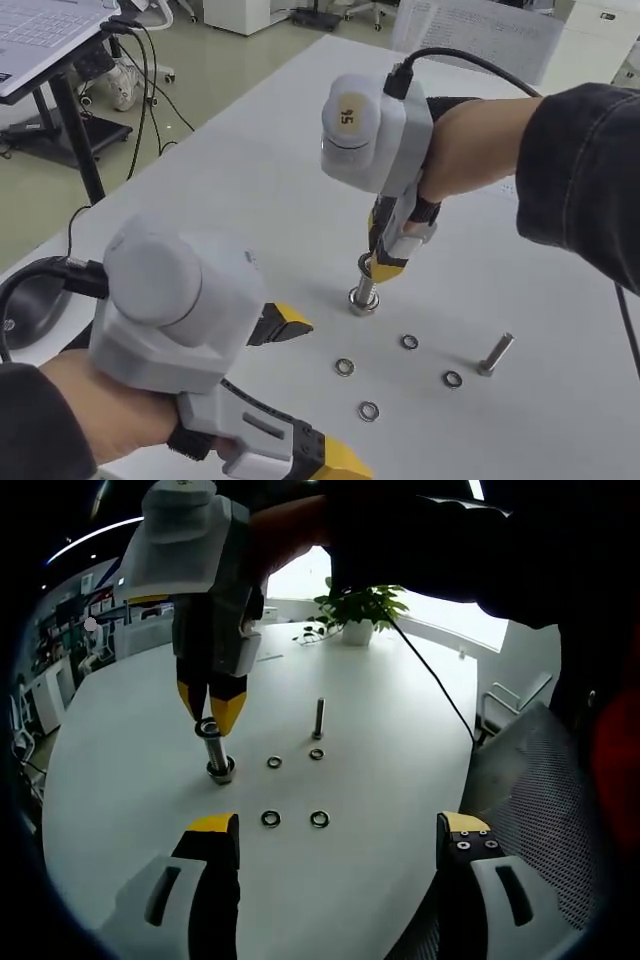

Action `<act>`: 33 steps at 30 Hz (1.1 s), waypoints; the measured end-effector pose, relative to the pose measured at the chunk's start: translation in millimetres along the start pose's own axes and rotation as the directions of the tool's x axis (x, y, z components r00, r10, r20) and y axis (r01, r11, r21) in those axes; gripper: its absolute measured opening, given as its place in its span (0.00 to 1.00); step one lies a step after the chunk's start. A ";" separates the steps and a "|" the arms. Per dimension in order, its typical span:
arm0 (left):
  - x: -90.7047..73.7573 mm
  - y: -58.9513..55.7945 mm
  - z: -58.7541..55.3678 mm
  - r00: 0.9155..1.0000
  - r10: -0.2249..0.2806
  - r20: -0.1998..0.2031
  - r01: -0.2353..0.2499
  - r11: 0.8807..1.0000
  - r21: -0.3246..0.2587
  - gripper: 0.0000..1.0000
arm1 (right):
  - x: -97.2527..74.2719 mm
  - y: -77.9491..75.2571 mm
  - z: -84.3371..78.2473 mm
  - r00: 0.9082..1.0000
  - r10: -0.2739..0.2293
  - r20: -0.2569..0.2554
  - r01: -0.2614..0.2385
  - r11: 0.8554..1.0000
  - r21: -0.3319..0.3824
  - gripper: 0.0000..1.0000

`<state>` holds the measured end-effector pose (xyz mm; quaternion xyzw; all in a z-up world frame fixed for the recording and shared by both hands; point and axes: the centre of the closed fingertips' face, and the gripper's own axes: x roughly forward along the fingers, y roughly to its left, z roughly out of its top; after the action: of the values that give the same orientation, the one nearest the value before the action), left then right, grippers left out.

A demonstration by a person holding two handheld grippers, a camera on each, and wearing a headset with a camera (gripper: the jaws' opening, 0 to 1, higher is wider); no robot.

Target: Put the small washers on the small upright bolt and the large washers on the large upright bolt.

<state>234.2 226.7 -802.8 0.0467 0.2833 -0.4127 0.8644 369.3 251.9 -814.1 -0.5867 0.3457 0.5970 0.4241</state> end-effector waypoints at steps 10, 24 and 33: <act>0.0 0.6 0.6 1.000 0.001 0.001 -0.001 1.000 -0.003 0.80 | 3.0 0.0 -0.8 1.000 0.007 -0.001 -0.007 1.000 0.004 0.24; -1.4 1.6 1.4 1.000 0.007 0.007 -0.007 1.000 -0.009 0.80 | 13.1 2.3 -0.4 0.999 0.028 -0.020 -0.028 1.000 -0.002 0.24; -2.3 2.3 1.7 1.000 0.008 0.009 -0.008 1.000 -0.012 0.80 | 25.6 0.7 -1.7 0.998 0.042 -0.040 -0.042 0.999 -0.009 0.24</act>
<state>235.5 229.3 -800.5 0.0410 0.2816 -0.4077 0.8677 370.6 252.6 -839.7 -0.5931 0.3632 0.5958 0.4017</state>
